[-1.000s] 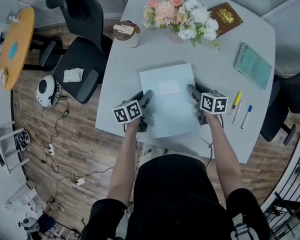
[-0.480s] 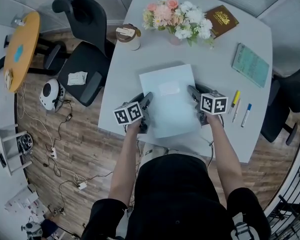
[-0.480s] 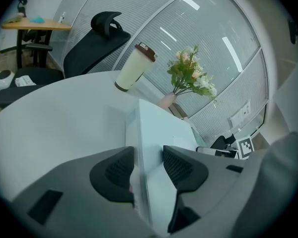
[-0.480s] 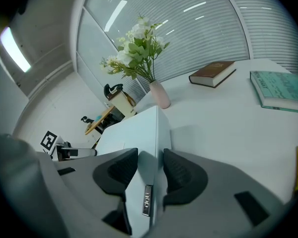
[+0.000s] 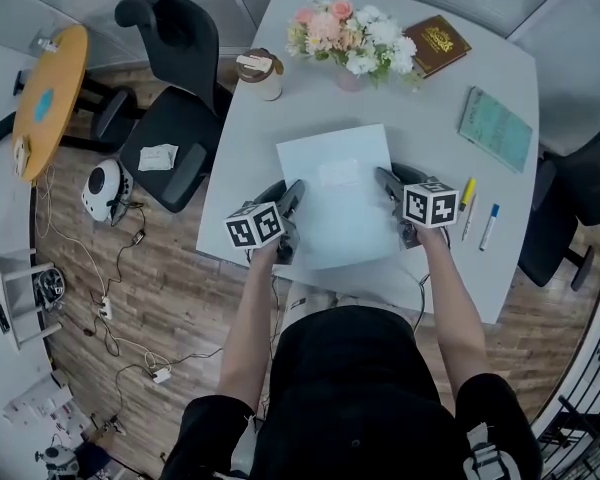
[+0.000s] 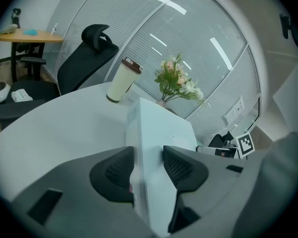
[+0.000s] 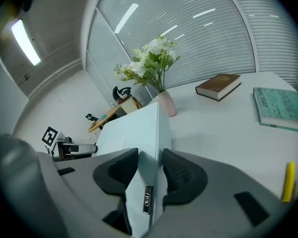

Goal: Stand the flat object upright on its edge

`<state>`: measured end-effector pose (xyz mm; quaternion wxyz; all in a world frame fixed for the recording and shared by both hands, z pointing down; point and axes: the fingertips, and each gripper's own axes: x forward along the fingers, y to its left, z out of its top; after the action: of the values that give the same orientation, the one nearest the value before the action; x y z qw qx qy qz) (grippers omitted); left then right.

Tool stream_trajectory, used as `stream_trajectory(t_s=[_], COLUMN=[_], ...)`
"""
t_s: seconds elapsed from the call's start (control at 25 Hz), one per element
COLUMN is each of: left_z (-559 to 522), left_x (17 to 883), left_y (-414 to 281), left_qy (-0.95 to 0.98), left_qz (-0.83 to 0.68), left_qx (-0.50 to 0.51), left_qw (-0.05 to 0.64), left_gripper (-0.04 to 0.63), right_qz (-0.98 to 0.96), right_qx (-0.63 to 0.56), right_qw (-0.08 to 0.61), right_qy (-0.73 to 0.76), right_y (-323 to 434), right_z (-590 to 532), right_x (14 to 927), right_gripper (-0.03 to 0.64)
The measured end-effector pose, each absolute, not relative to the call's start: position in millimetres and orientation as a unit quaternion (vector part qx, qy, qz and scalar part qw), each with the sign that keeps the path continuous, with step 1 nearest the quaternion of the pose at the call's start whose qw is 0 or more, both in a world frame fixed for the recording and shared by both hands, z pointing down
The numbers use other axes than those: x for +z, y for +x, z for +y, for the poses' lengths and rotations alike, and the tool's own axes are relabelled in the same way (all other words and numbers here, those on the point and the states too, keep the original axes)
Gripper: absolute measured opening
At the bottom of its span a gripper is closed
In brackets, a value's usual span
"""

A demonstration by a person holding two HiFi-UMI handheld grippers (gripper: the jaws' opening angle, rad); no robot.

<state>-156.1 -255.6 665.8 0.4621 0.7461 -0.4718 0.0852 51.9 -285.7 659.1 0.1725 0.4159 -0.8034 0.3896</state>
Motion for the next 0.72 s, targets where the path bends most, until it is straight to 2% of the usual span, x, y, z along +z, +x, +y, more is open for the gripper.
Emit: stream_trajectory(t_s=[0.72], left_z=[-250.7], left_x=[601.7], left_y=[-144.3], left_qy=[0.791], left_qz=[-0.48], left_qx=[0.09], left_qw=[0.368], left_gripper=[0.199], right_qz=[-0.844], right_qx=[0.31], right_qw=[0.169], right_qy=[0.403], right_y=[62.7], right_z=[-276.6], right_x=[600.4], right_gripper=[0.17])
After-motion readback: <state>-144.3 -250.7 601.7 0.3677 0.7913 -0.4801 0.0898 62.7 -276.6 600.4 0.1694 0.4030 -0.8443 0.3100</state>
